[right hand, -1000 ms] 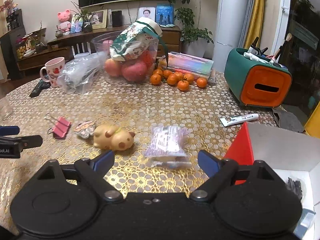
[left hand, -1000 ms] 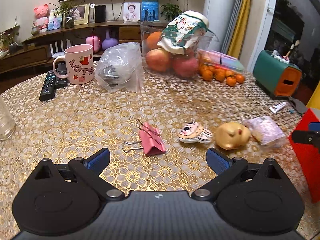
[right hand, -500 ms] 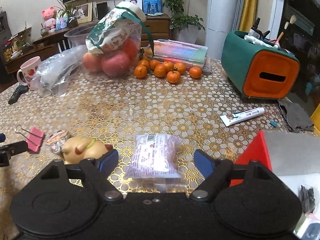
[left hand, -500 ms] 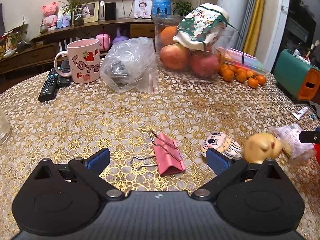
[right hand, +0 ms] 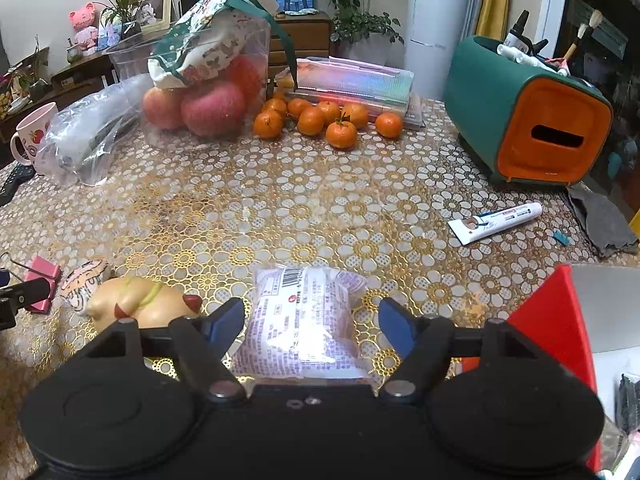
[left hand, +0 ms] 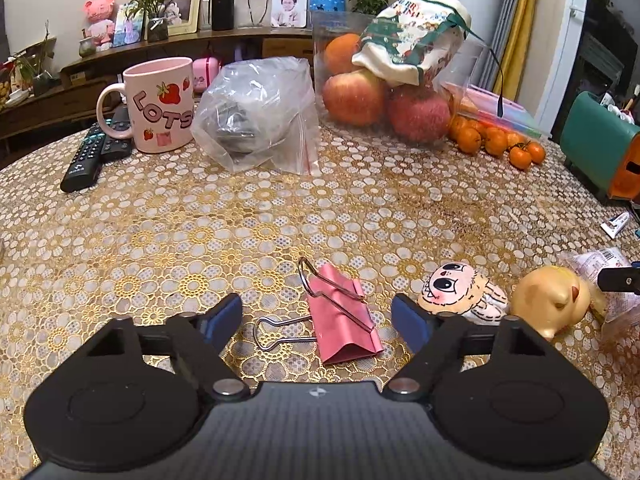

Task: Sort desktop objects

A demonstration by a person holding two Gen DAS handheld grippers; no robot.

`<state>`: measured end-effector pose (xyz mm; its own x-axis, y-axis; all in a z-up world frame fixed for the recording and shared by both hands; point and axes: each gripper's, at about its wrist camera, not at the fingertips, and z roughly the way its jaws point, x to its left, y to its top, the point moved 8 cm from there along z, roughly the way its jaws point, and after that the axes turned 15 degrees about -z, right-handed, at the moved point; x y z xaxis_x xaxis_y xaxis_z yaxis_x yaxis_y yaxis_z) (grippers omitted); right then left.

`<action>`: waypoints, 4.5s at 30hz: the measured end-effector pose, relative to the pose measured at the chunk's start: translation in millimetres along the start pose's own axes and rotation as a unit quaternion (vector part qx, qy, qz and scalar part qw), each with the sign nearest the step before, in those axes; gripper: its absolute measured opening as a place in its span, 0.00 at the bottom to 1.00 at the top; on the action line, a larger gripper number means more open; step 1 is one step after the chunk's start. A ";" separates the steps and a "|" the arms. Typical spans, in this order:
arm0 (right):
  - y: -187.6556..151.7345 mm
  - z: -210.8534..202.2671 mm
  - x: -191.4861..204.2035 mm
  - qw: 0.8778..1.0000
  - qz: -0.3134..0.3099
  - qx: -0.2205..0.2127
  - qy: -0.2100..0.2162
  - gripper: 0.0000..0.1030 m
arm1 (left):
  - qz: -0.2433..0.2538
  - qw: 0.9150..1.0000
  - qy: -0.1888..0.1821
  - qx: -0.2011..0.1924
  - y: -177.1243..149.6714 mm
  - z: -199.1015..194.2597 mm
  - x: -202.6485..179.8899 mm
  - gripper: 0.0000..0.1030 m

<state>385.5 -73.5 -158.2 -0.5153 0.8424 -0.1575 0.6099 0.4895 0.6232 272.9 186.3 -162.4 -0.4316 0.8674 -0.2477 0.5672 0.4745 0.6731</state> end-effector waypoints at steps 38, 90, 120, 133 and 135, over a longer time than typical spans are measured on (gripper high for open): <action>-10.0 4.3 7.5 1.000 -0.015 0.012 -0.008 0.52 | 0.029 0.999 -0.014 -0.014 -5.1 -2.4 -12.1 0.32; -69.0 -197.1 -14.9 0.998 -0.017 -0.056 0.033 0.51 | 0.045 0.993 -0.105 0.021 -54.3 -171.2 -91.6 0.32; -133.5 -222.1 -176.0 0.994 0.076 -0.063 -0.055 0.51 | 0.192 0.957 -0.208 0.067 -116.6 -187.5 -311.7 0.32; -147.3 -189.1 -219.1 0.992 0.092 -0.032 -0.078 0.51 | 0.244 0.939 -0.226 0.091 -147.2 -164.4 -388.8 0.32; -147.0 -182.5 -221.9 0.992 0.090 -0.026 -0.080 0.51 | 0.248 0.938 -0.223 0.098 -151.3 -158.3 -394.6 0.32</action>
<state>300.4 -373.5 -75.1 -0.2962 0.9423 -0.1560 0.6489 0.3184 0.6910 246.4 -251.6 -56.2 0.2301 0.9444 -0.2348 0.7581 -0.0226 0.6518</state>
